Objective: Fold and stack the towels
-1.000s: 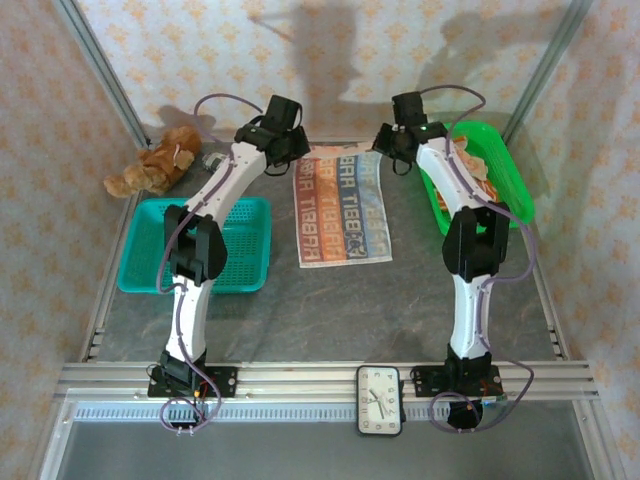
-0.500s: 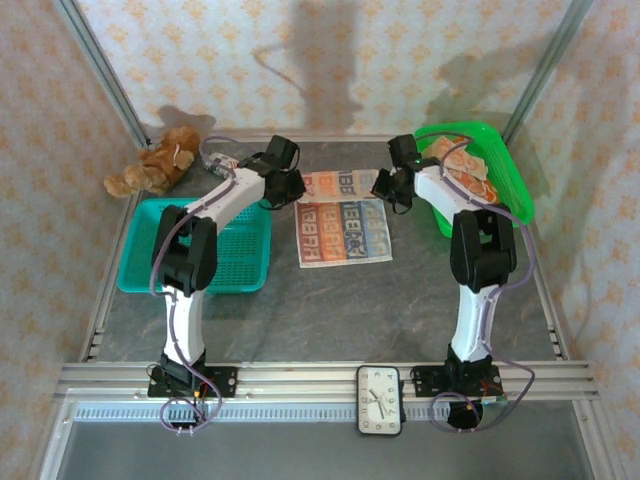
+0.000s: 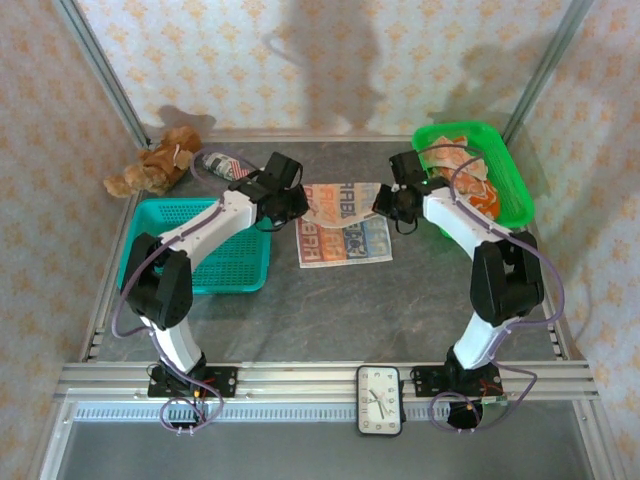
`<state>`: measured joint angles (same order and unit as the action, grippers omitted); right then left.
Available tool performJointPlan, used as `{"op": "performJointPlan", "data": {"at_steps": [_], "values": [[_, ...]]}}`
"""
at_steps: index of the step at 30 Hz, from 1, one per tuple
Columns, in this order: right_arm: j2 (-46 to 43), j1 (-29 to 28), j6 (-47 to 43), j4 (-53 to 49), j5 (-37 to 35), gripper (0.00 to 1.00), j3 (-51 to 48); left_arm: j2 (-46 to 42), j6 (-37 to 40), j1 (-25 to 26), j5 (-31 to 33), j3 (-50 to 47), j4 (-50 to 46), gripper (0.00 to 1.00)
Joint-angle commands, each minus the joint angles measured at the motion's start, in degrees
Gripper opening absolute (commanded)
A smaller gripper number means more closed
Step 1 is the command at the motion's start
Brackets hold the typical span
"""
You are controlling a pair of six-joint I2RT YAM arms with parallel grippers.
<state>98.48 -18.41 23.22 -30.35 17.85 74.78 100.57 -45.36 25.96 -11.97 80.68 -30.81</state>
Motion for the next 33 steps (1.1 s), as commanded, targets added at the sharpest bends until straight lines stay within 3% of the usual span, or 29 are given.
{"op": "performJointPlan", "data": {"at_steps": [1, 19, 33], "values": [[-3.68, -0.83, 1.21, -0.57, -1.58, 0.0, -2.59, -3.22, -1.46, 0.93, 2.54, -2.48, -0.58, 0.0], [-11.88, -1.7, 0.97, -2.8, -4.81, 0.0, -10.9, -7.06, -3.4, 3.74, 3.17, -9.17, 0.26, 0.0], [-7.73, -1.65, 1.89, 3.91, -3.63, 0.0, -18.43, -1.83, -4.9, 5.68, 2.21, -15.28, 5.62, 0.0]]}}
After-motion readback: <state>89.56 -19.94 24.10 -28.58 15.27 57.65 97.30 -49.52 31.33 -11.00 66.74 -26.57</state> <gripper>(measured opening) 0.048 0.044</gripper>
